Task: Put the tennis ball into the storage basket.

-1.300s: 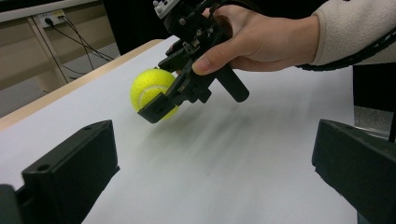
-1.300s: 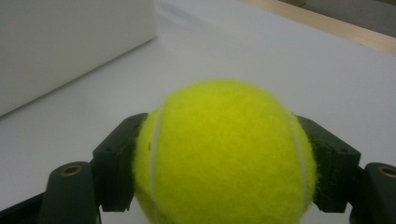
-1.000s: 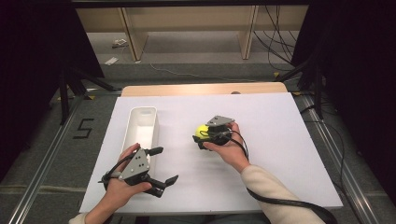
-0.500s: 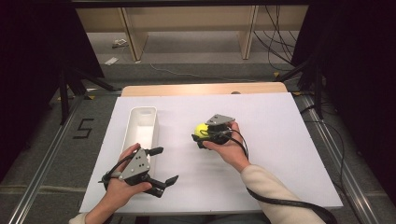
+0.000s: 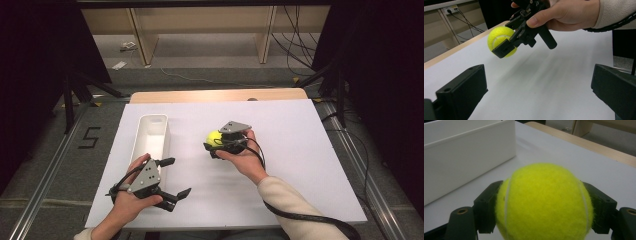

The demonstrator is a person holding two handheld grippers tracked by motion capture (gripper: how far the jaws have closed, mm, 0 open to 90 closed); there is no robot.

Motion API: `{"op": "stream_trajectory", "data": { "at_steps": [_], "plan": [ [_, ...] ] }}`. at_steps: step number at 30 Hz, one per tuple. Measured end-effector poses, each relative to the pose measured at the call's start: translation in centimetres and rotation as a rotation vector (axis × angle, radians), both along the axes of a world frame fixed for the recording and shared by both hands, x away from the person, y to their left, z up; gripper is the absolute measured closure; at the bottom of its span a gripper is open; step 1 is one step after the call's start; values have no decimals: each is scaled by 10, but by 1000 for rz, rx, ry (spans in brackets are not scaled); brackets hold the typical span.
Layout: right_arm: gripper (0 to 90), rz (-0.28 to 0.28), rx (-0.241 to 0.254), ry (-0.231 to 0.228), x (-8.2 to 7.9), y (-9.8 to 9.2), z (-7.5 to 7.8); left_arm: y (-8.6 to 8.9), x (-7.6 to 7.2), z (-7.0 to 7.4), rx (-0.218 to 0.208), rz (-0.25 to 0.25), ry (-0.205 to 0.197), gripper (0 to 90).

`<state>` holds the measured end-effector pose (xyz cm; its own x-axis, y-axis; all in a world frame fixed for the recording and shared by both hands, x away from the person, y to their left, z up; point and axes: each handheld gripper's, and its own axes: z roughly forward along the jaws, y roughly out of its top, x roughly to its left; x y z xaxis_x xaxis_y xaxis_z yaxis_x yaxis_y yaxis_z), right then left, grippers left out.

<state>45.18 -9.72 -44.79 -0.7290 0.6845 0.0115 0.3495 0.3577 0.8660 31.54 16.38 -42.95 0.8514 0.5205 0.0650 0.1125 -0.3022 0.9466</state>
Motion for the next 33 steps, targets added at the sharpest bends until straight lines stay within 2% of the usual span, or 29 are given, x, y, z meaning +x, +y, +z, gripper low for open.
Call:
{"op": "stream_trajectory", "data": {
  "at_steps": [33],
  "plan": [
    [257, 16, 20, -18, -5, 7, 12, 0, 0, 0, 2, -3, 0, 0]
  ]
}}
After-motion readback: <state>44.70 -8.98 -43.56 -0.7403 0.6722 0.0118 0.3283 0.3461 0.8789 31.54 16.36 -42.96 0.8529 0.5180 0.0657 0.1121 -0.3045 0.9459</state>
